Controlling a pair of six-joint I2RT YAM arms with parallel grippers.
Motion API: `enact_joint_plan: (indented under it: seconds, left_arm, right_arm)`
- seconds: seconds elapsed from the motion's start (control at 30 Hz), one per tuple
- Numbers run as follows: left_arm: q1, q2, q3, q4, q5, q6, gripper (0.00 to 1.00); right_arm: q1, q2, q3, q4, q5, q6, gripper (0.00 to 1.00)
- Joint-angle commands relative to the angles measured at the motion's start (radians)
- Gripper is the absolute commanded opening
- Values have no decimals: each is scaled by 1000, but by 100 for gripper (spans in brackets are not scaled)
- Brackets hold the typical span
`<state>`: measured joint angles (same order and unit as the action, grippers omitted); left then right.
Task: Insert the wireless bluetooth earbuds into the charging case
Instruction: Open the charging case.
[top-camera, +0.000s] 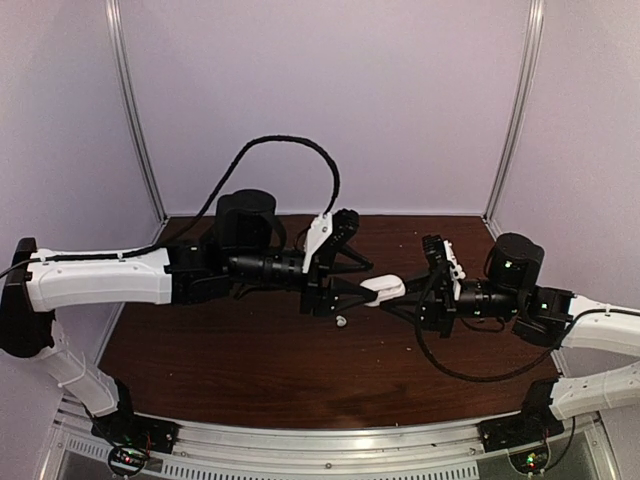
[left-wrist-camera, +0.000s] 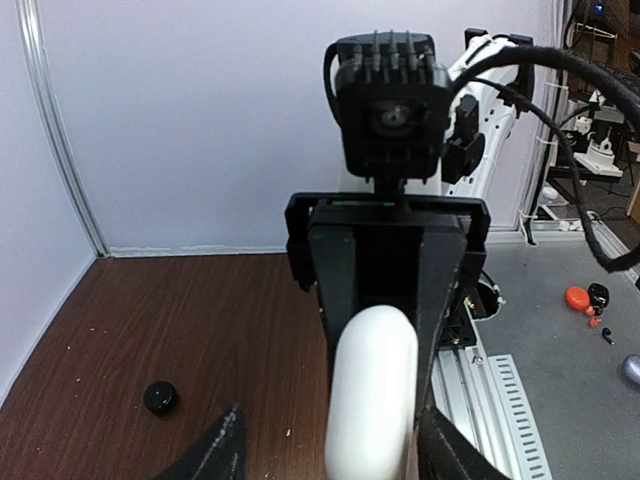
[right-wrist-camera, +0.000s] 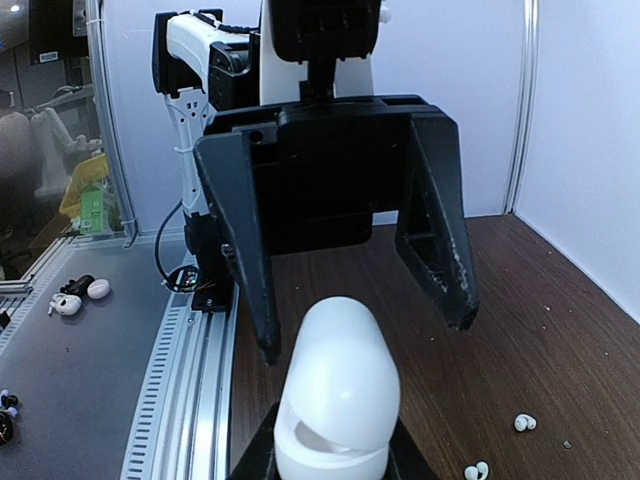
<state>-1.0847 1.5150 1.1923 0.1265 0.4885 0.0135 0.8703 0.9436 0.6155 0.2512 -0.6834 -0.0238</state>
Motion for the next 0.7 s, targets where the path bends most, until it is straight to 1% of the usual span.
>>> enact_joint_plan:
  seconds: [0.0,0.17,0.4,0.5,0.67]
  left_arm:
    - [5,10,50,-15,-67,23,58]
    - [8,3,51,-13,-92,21,57]
    - [11,7,50,-21,-88,15,56]
    - [12,-1,45,-19,-65,24,56]
    - [11,-27,30,9,16,29,62]
  right_arm:
    - [13,-12,25,-5,-33,-36,1]
    - [23,-16,26,-25,-44,-68,1]
    - [30,-30,24,-28,-40,-88,1]
    - [30,-34,21,-25,-24,-78,1]
    - [29,-34,14,-5,29,-31,0]
